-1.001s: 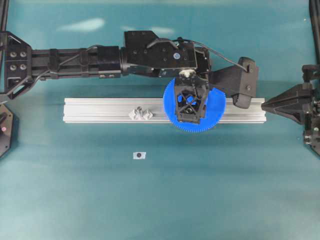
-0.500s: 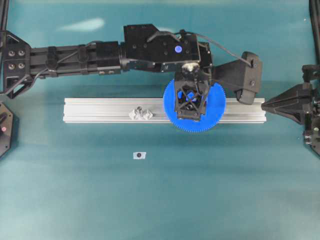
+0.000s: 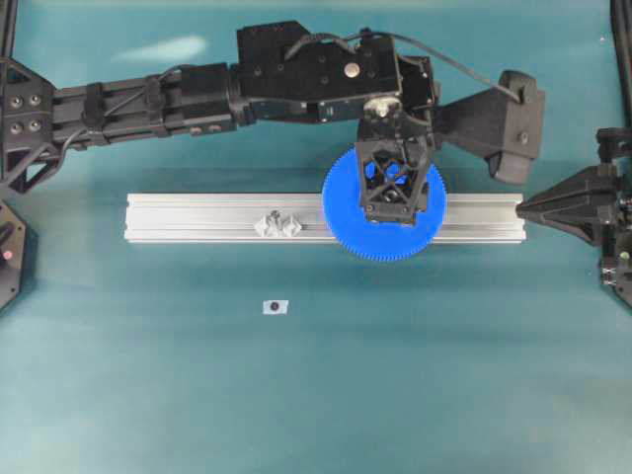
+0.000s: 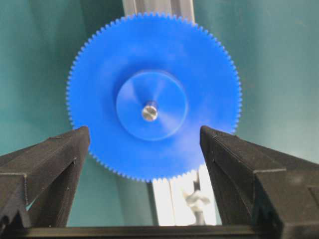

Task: Insert the large gear onto the shaft.
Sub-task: 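Lower the gear onto the shaft and open the left gripper, then raise the open left gripper away from the seated gear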

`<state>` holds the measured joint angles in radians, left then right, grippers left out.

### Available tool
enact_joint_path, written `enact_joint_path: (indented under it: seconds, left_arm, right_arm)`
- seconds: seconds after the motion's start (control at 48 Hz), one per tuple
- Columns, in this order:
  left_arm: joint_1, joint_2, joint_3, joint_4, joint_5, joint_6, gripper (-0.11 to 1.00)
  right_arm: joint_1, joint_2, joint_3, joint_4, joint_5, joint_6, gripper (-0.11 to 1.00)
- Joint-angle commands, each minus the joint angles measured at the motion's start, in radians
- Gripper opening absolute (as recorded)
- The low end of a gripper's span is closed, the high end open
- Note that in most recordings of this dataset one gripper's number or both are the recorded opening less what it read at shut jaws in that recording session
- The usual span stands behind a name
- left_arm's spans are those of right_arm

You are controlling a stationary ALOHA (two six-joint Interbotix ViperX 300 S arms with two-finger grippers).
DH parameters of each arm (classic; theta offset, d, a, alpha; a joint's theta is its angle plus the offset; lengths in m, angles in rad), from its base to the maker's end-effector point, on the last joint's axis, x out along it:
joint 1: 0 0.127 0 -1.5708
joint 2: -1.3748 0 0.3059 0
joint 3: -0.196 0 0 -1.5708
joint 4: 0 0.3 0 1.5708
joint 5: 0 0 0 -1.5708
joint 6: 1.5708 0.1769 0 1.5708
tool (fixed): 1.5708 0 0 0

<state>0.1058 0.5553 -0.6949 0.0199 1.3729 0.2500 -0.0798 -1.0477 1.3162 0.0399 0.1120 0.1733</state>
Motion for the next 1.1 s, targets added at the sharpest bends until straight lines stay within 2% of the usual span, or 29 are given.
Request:
enact_joint_path:
  seconds: [0.0,1.084]
  left_arm:
    - [-0.002,-0.051,-0.029,0.002,0.005,-0.011,0.85]
    - [-0.005,-0.091,0.008,0.002,0.006,-0.052,0.85]
  right_arm:
    - [-0.002,0.006,-0.009,0.000,-0.006,0.009,0.09]
    - [-0.002,-0.017,-0.009,-0.002,0.032,0.009,0.09]
